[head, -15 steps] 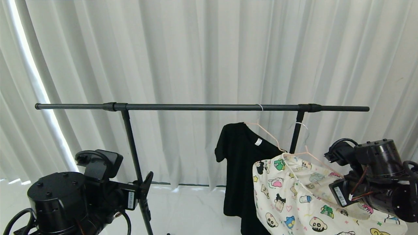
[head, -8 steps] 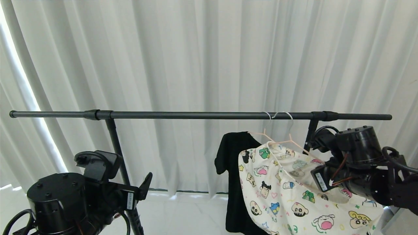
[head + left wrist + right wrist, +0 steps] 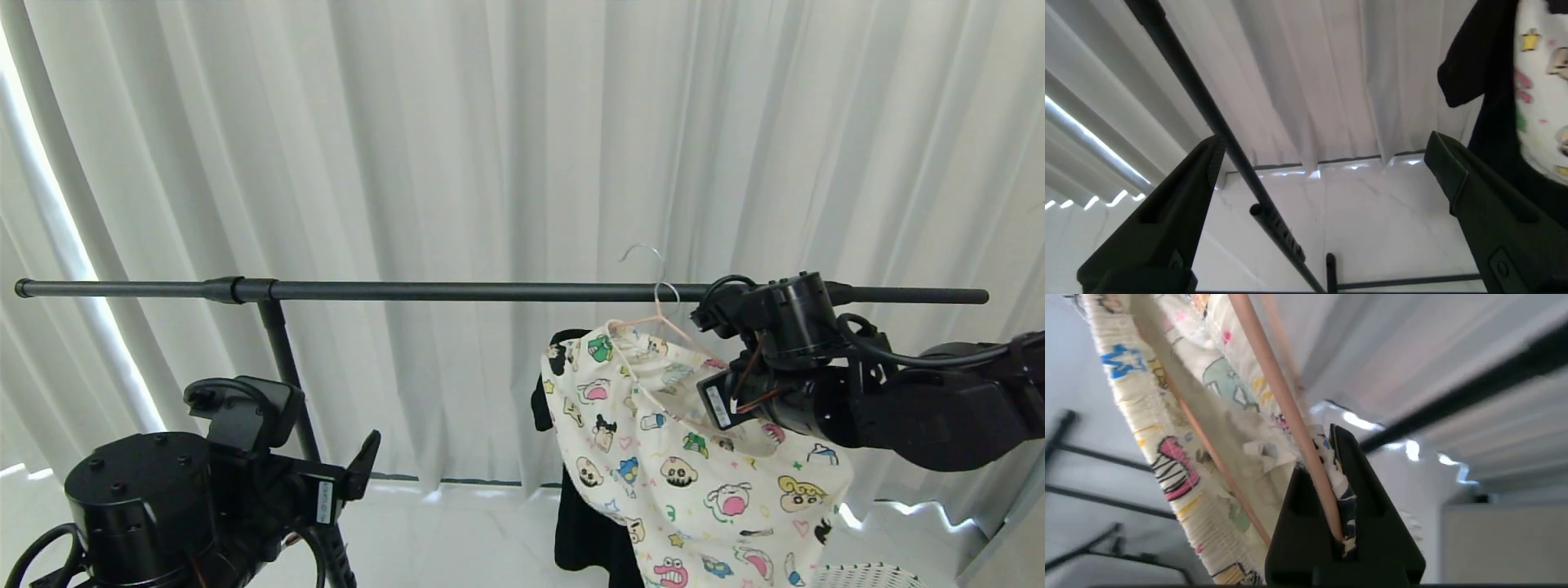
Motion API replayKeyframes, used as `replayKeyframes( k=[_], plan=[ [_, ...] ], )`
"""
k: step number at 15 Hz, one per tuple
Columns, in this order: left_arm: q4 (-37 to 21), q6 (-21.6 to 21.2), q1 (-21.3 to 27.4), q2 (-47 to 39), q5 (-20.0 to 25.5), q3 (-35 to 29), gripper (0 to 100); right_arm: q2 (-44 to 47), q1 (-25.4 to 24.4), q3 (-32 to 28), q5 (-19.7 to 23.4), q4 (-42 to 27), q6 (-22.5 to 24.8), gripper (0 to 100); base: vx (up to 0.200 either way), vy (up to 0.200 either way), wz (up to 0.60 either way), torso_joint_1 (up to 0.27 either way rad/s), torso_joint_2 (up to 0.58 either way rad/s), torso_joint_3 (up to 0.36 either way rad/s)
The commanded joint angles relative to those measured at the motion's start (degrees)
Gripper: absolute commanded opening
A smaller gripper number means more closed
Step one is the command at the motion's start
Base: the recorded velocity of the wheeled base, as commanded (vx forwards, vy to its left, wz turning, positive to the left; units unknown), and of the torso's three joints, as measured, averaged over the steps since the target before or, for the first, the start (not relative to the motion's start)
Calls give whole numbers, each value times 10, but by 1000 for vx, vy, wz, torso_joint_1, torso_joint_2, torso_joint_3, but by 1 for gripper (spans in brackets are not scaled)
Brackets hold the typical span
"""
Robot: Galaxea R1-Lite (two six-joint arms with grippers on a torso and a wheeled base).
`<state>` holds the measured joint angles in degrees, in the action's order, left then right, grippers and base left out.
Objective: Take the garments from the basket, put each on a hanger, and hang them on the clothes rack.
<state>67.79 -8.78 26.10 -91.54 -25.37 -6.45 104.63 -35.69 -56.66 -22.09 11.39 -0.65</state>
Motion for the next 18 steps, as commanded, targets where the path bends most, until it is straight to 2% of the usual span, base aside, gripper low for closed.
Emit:
replayKeyframes(
  k=[1,4,8,18],
  plan=[
    [1,0,0,0,0,-1,100,29,-27,-15,0,0,-27,0,0,0,0,0,0,0],
    [1,2,-1,0,0,0,100,67,-26,-65,0,-6,-30,0,0,0,0,0,0,0],
    [0,3,-1,0,0,0,100,109,-25,-147,0,-72,-30,0,0,0,0,0,0,0],
    [1,3,-1,0,0,9,100,161,-22,-166,-1,-86,-35,0,0,0,0,0,0,0]
  ],
)
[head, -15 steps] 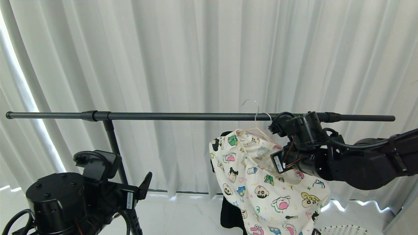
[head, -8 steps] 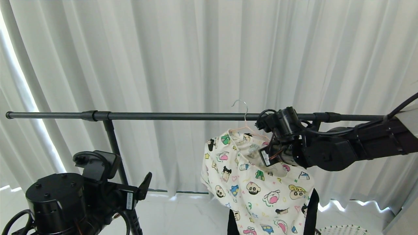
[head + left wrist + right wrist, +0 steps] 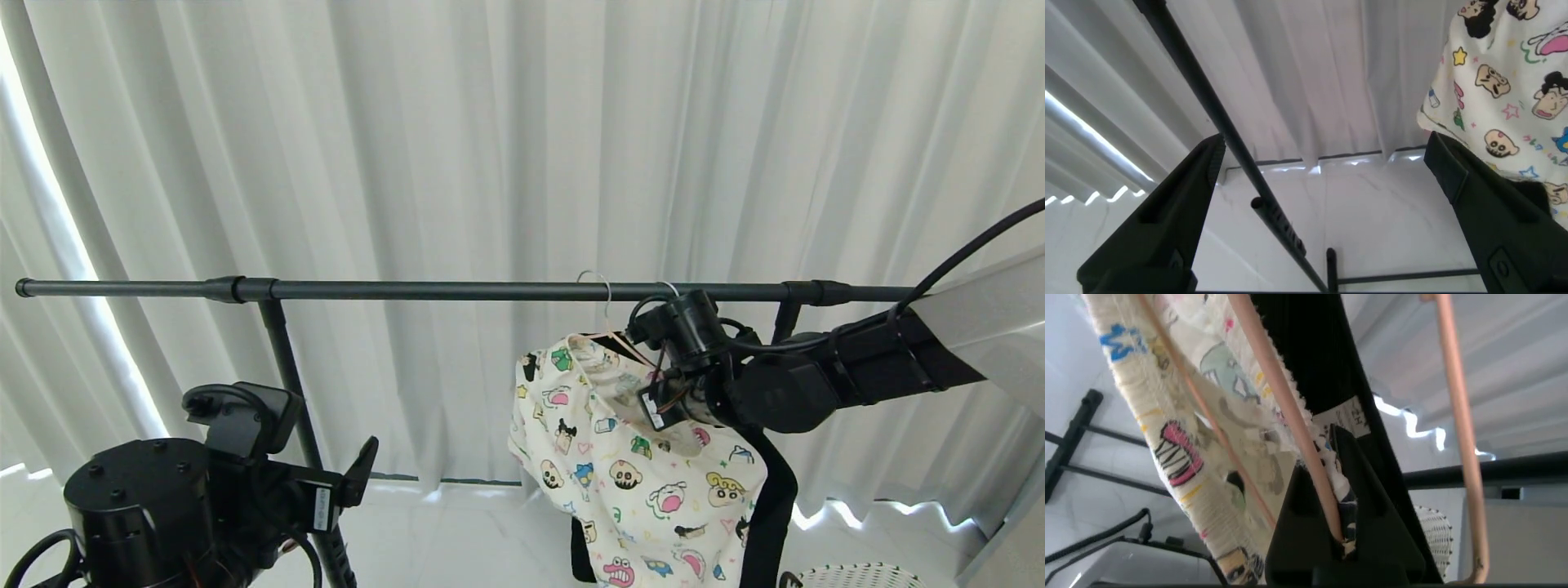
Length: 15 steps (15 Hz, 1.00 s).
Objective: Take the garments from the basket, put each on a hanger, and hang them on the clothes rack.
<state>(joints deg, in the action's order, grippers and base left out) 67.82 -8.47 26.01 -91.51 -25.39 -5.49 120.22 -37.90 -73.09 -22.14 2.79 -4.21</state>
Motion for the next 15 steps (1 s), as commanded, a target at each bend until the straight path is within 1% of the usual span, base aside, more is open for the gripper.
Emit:
replayKeyframes(
  k=[1,3,5,7,8,12,14,15],
  plan=[
    [0,-1,1,-2,0,-1,100,5,0,-2,0,0,-3,0,0,0,0,0,0,0],
    [0,-1,1,-2,0,-1,100,5,0,-4,0,1,-10,0,0,0,0,0,0,0],
    [0,-1,1,-1,0,0,100,9,0,-21,0,0,-26,0,0,0,0,0,0,0],
    [0,-1,1,-1,0,0,100,9,2,-24,0,-5,-26,0,0,0,0,0,0,0],
    [0,-1,1,-1,0,-1,100,9,2,-24,0,-9,-26,100,0,0,0,0,0,0],
    [0,-1,1,-1,0,0,100,-6,-2,-21,0,-12,-49,100,0,0,0,0,0,0],
    [0,-1,1,-1,0,1,100,-40,-2,-14,0,-31,-64,100,0,0,0,0,0,0],
    [0,-1,0,-1,0,3,100,-77,-2,1,0,-56,-79,100,0,0,0,0,0,0]
  ],
)
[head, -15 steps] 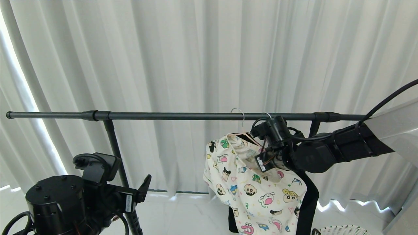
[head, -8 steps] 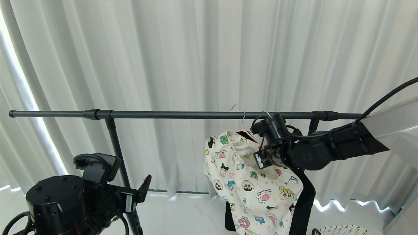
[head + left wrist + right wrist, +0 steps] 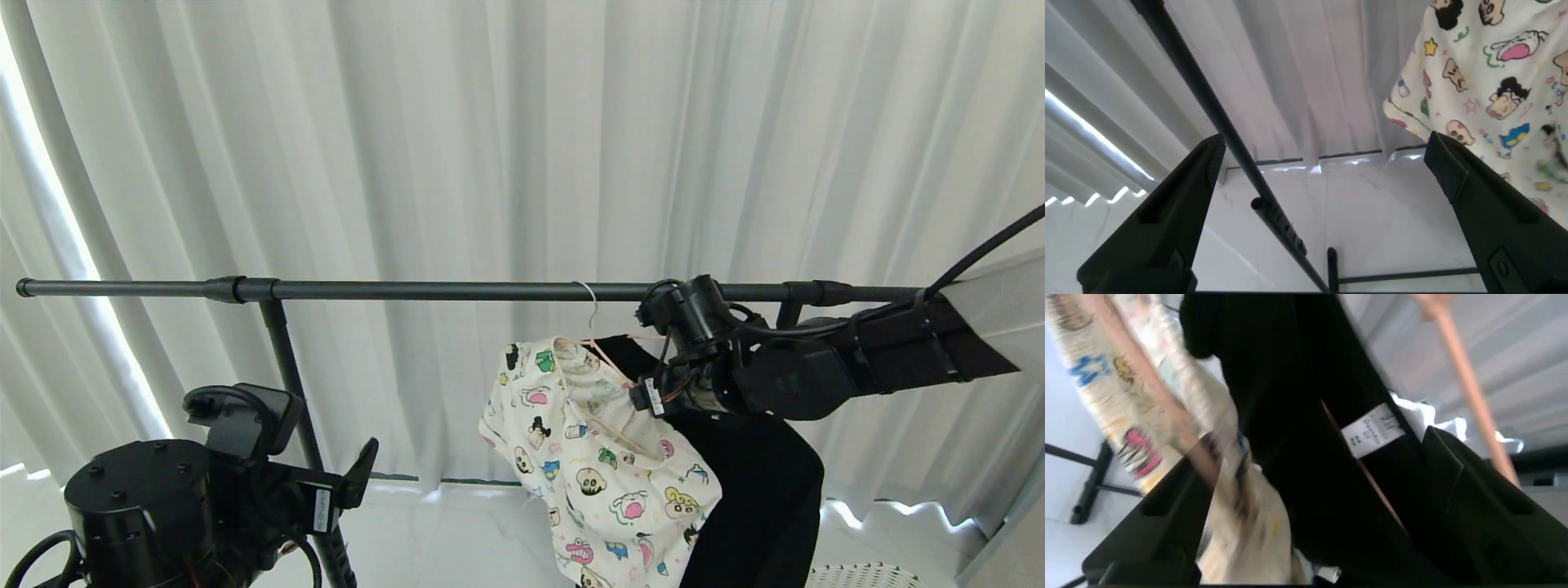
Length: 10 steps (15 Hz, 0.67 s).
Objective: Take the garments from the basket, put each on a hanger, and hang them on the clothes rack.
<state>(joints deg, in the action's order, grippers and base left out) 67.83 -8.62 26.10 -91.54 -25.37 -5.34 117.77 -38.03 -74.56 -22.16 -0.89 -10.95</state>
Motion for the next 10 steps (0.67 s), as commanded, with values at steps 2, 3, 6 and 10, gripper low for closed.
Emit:
replayKeyframes(
  k=[2,3,6,10],
  plan=[
    [0,1,-3,0,0,4,100,-111,0,54,1,-35,-41,100,0,0,0,0,0,0],
    [0,1,-5,0,0,6,100,-147,1,81,1,-39,-52,100,0,0,0,0,0,0],
    [0,2,-6,0,0,17,100,-261,11,174,5,-39,-58,100,0,0,0,0,0,0],
    [1,2,-63,2,-2,38,100,-403,120,230,-7,-159,6,100,0,0,0,0,0,0]
  ],
)
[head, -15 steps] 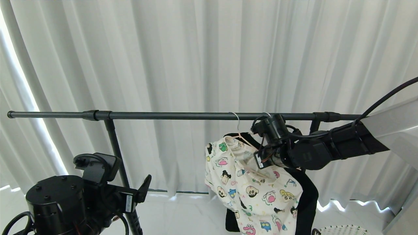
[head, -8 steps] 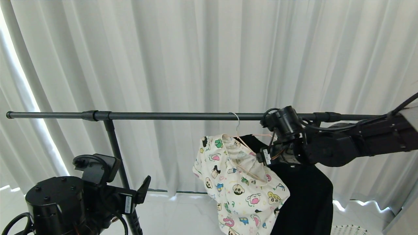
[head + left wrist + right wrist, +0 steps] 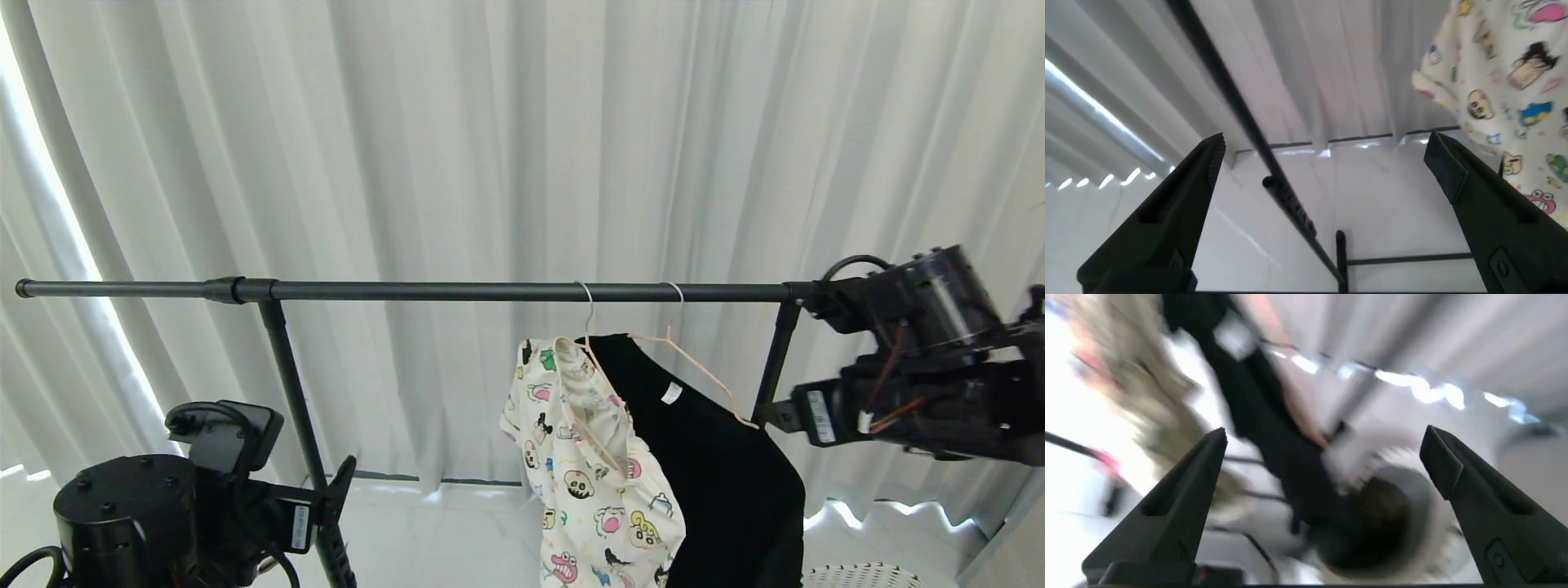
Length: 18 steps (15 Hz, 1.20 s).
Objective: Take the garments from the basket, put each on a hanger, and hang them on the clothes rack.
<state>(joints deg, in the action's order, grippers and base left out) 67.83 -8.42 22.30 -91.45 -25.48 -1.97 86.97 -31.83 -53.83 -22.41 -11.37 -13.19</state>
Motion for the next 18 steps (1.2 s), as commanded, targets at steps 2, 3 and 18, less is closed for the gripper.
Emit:
replayKeyframes(
  k=[2,3,18],
  plan=[
    [3,-2,-79,3,0,2,100,-143,139,22,-4,-127,63,100,0,0,0,0,0,0],
    [3,-4,-103,2,0,0,100,-150,180,22,-1,-133,79,100,0,0,0,0,0,0],
    [6,-8,-134,8,0,-4,100,-138,273,29,21,-131,129,100,-147,0,0,1,0,1]
  ],
)
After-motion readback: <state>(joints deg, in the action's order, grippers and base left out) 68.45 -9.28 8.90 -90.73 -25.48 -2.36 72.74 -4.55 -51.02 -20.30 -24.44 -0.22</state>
